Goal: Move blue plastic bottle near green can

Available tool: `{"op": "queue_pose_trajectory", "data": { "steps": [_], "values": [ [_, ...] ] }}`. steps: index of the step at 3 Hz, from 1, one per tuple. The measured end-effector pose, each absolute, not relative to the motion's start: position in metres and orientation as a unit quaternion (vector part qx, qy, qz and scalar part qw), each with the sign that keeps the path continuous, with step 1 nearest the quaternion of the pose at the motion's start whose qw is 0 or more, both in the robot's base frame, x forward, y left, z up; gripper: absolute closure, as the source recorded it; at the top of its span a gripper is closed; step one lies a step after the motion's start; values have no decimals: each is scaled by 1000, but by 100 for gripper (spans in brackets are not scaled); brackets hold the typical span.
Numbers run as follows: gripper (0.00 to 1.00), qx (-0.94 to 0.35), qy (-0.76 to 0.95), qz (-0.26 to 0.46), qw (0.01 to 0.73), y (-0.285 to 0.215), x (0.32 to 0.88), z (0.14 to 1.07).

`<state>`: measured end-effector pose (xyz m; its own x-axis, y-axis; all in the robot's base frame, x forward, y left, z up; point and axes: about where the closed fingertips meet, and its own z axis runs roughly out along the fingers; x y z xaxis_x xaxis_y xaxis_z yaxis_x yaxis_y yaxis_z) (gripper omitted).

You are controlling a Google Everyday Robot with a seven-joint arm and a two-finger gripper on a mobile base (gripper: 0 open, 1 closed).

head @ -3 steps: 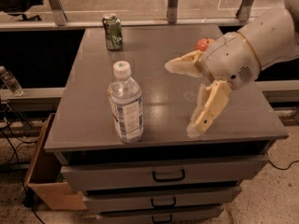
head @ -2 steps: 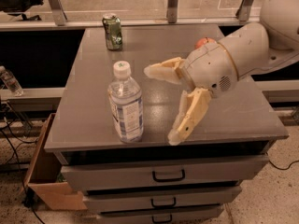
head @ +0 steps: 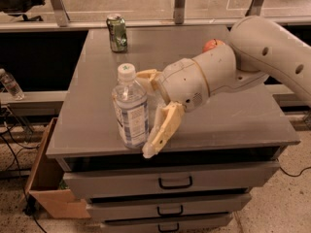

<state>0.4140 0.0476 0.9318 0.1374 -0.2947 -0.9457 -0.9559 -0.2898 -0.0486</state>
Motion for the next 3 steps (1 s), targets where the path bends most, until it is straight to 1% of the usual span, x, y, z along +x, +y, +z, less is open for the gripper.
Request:
{"op": "queue_pose_trajectory", "data": {
  "steps": [2, 3],
  "values": [
    [0, -652, 449, 479, 378, 72, 430, 909],
    [11, -642, 454, 483, 384, 74, 441, 902]
  ]
}}
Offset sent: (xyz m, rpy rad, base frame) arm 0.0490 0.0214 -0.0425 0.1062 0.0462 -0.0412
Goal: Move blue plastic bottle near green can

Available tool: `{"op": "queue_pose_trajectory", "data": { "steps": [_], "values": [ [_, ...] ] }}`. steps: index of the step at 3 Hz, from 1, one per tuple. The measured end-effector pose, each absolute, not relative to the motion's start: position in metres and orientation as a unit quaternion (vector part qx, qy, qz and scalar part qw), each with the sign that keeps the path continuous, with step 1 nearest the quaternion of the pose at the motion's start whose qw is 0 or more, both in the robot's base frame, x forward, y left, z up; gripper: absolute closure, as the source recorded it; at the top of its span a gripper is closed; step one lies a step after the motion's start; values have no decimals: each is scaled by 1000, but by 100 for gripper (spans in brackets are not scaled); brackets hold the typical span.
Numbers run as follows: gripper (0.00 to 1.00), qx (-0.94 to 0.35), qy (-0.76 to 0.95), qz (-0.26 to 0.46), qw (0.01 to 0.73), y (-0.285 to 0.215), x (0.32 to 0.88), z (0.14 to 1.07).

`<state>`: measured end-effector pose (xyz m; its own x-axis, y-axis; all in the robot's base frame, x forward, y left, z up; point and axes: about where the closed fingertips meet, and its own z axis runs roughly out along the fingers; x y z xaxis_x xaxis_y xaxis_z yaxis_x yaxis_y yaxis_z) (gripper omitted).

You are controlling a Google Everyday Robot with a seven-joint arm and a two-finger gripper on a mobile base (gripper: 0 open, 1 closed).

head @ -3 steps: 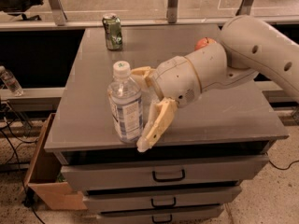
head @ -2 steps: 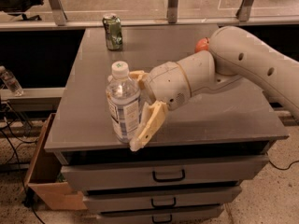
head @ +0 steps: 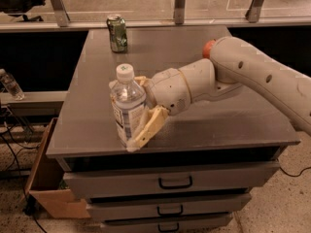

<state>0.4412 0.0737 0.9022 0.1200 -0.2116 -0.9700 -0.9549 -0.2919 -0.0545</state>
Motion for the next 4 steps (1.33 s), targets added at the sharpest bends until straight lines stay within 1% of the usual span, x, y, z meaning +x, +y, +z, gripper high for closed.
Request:
{"op": "queue_pose_trajectory", "data": {
  "steps": [3, 4],
  "values": [
    [81, -599, 491, 467, 426, 35, 511, 937],
    [100, -590, 500, 457, 440, 11, 543, 955]
  ]
}}
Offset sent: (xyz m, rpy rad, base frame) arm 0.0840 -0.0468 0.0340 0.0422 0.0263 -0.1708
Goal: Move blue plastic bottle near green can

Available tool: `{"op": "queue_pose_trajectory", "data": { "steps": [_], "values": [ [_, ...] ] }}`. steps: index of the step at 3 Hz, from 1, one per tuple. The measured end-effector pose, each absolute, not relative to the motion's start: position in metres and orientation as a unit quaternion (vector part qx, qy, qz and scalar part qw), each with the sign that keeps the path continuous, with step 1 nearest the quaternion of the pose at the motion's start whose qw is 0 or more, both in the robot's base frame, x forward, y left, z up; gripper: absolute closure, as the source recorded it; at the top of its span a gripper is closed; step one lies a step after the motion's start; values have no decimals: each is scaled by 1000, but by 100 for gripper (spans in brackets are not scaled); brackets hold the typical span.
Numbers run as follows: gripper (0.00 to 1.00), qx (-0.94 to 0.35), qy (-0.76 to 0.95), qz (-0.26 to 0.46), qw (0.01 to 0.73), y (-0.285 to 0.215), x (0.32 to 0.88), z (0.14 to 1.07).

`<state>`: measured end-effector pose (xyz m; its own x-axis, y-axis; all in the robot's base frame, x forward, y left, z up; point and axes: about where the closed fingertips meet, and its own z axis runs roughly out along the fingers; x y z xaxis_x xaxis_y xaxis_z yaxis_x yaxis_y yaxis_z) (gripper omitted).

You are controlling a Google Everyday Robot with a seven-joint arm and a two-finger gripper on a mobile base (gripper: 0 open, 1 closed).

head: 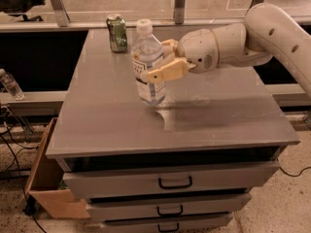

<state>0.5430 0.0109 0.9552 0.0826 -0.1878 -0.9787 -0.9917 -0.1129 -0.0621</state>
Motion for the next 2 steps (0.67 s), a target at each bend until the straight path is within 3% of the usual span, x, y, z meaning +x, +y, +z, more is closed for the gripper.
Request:
{"op": "queue_pose_trajectory", "data": {
  "steps": [2],
  "values": [
    [100, -591, 494, 448, 454, 8, 549, 970]
  ]
}}
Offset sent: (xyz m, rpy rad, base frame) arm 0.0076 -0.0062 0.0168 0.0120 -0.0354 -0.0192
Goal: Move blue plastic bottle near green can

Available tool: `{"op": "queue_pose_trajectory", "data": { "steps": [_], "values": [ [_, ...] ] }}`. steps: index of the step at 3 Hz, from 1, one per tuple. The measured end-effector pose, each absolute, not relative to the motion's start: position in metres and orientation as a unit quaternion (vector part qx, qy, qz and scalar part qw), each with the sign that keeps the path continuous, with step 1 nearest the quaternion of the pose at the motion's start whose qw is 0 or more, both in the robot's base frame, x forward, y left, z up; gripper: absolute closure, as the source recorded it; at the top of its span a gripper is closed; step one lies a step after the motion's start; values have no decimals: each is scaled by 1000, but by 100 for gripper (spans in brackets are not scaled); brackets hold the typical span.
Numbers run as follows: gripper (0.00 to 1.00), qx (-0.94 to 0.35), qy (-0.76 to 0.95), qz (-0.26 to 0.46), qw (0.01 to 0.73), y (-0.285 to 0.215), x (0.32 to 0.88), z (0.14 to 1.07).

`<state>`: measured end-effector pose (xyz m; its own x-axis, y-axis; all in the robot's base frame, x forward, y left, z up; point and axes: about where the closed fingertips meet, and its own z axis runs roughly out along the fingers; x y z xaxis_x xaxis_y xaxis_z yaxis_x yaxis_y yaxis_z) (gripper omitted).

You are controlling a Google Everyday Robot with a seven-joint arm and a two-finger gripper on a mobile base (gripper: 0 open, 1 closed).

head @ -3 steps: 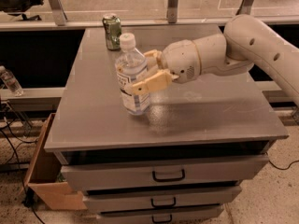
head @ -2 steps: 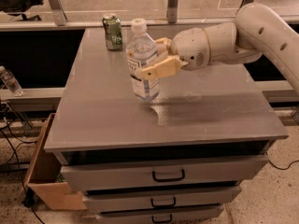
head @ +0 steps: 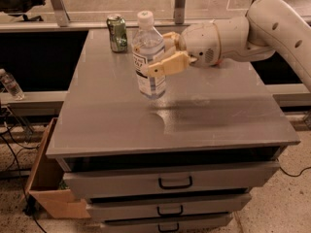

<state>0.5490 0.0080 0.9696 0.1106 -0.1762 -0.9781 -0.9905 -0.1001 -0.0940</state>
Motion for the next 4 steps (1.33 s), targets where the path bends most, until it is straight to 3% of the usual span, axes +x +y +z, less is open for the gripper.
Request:
{"op": "queue_pose_trajectory", "data": {
  "steps": [4],
  "values": [
    [100, -552, 558, 291, 547, -46, 704, 983]
  ]
}}
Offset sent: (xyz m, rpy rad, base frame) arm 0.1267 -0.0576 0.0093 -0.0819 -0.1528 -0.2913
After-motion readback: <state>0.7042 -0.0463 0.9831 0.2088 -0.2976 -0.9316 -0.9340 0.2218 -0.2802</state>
